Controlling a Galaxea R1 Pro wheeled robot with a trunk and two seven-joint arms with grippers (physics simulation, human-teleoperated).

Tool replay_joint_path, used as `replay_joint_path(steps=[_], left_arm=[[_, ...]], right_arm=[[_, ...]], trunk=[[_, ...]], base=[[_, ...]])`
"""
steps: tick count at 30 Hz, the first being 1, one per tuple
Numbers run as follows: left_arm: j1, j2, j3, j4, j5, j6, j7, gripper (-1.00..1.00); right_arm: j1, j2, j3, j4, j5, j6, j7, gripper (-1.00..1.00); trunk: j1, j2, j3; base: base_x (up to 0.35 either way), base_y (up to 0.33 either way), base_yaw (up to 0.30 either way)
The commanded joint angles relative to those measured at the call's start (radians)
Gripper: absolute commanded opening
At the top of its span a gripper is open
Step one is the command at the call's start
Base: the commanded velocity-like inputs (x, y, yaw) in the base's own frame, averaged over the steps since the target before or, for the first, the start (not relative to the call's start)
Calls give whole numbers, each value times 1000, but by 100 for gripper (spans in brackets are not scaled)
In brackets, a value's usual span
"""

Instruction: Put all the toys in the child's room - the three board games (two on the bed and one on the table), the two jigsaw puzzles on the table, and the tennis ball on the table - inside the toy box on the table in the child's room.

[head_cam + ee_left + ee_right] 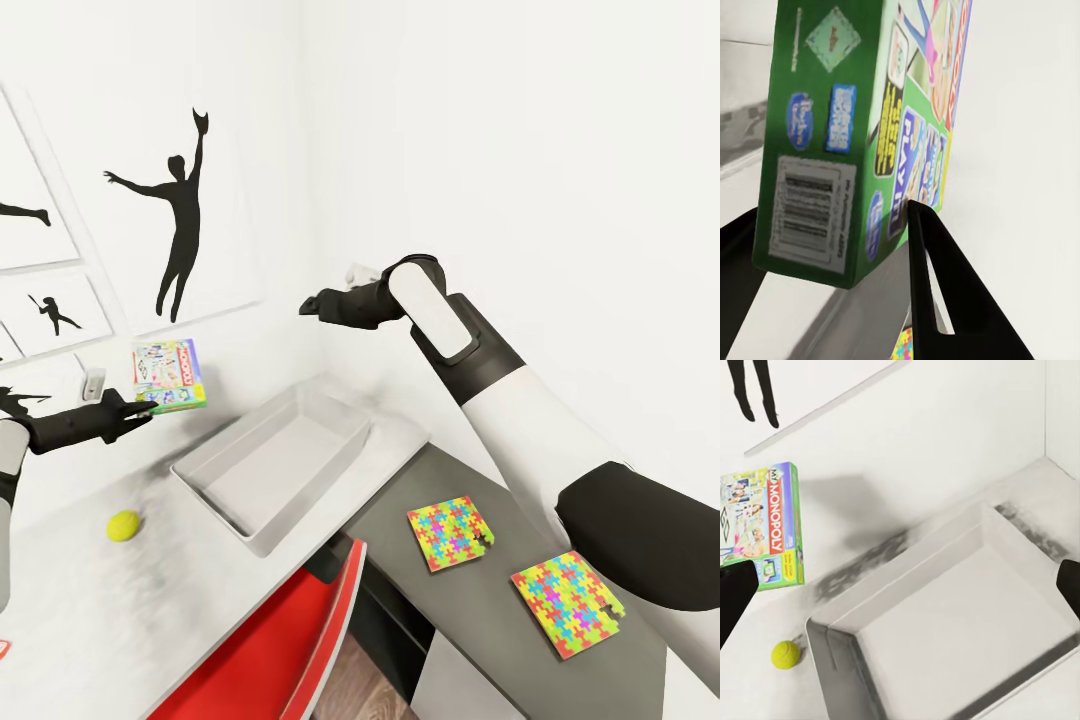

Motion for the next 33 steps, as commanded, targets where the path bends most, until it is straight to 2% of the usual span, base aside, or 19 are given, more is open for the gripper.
replay_joint_path(steps=[1, 17, 24, 33], left_arm=[[-1, 0, 4, 0, -6, 4, -7, -100], [0, 2, 4, 0, -8, 3, -6, -100], [0, 3, 4, 0, -7, -2, 43, -100], [0, 3, 5, 1, -6, -4, 57, -100]], right_arm=[[-1, 0, 1, 0, -11, 0, -11, 100], [-1, 0, 1, -2, -11, 0, -11, 100], [-1, 0, 1, -2, -11, -1, -11, 100], [-1, 0, 2, -2, -11, -1, -12, 100]], trunk=[[1, -2, -2], [1, -2, -2], [1, -2, -2], [1, -2, -2]], base=[[0, 0, 0], [0, 0, 0], [0, 0, 0], [0, 0, 0]])
